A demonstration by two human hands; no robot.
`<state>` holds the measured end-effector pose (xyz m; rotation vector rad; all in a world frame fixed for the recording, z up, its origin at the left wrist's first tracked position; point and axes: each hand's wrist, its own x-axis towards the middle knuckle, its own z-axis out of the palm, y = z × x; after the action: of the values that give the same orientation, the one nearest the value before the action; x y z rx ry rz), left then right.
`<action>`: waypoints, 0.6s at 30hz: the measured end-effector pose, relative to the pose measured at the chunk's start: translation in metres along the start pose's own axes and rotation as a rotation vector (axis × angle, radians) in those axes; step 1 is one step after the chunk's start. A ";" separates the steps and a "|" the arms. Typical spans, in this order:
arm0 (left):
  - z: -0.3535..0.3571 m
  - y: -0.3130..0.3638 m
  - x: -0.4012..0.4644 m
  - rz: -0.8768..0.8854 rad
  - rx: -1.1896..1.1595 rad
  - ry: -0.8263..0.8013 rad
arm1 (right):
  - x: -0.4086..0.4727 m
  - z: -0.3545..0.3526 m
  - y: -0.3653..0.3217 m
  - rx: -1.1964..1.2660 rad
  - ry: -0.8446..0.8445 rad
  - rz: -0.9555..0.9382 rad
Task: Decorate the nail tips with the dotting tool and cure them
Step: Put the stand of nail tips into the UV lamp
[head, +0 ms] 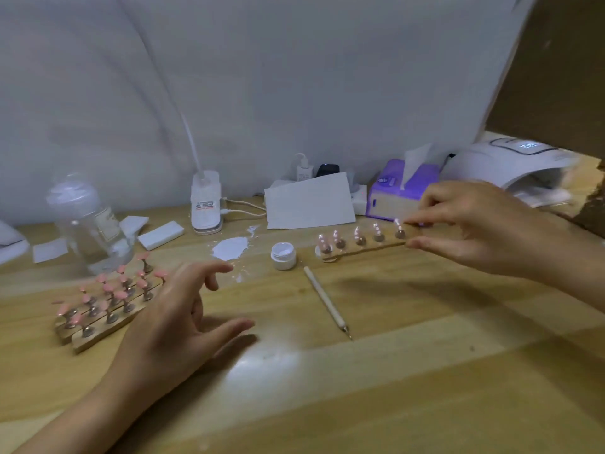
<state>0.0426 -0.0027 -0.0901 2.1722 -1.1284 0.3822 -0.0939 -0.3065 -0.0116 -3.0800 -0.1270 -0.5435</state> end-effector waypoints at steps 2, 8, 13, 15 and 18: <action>0.002 0.003 0.001 0.054 -0.006 0.007 | -0.017 -0.013 0.027 -0.066 -0.015 0.101; 0.010 -0.011 0.001 0.057 -0.123 -0.115 | -0.059 -0.042 0.114 -0.300 -0.217 0.392; 0.023 -0.055 -0.004 -0.120 -0.143 -0.221 | -0.068 -0.054 0.163 -0.296 -0.302 0.684; 0.031 -0.071 -0.005 -0.135 -0.112 -0.256 | -0.067 -0.051 0.171 -0.288 -0.266 0.802; 0.041 -0.070 -0.002 -0.120 -0.111 -0.319 | -0.062 -0.043 0.176 -0.250 -0.183 0.927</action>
<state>0.0967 0.0004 -0.1512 2.2387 -1.1485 -0.0822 -0.1526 -0.4876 0.0080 -2.9095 1.3625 -0.2226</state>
